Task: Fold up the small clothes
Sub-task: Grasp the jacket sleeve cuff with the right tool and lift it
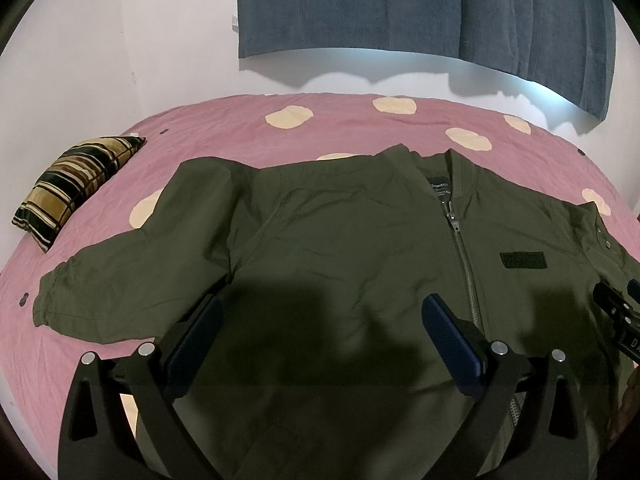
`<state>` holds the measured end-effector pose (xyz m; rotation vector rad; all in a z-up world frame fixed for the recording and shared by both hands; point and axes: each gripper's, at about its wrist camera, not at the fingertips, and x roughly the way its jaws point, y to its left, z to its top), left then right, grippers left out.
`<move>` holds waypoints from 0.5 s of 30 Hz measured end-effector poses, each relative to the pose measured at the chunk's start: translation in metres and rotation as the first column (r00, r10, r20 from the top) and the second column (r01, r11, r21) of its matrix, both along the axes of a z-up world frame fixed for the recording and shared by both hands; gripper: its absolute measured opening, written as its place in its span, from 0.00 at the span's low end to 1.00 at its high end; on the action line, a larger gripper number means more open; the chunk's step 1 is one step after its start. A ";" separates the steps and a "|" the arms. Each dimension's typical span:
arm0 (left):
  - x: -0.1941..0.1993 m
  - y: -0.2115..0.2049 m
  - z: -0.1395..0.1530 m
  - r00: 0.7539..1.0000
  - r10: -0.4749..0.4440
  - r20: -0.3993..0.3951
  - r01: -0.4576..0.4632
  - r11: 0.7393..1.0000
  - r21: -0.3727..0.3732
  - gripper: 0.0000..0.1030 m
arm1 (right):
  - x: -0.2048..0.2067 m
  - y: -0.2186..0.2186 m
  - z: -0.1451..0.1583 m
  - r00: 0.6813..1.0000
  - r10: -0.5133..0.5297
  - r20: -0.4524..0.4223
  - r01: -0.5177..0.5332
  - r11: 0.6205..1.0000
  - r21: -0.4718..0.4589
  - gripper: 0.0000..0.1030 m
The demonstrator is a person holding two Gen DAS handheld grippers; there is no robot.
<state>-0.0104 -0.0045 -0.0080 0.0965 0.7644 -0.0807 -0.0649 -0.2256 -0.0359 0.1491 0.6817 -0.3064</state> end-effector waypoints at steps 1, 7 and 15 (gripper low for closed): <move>0.000 0.000 0.000 1.000 0.000 0.000 0.000 1.000 -0.001 0.96 | 0.001 0.000 0.000 1.000 0.000 0.000 0.000 1.000 0.000 0.98; 0.000 0.000 0.000 1.000 0.004 0.002 -0.004 1.000 -0.004 0.96 | 0.000 -0.002 -0.001 1.000 0.000 -0.004 0.000 1.000 0.008 0.98; 0.007 0.005 -0.011 0.999 -0.008 -0.049 0.007 1.000 -0.028 0.96 | -0.022 -0.057 0.018 0.997 -0.074 -0.010 0.074 0.997 -0.032 0.98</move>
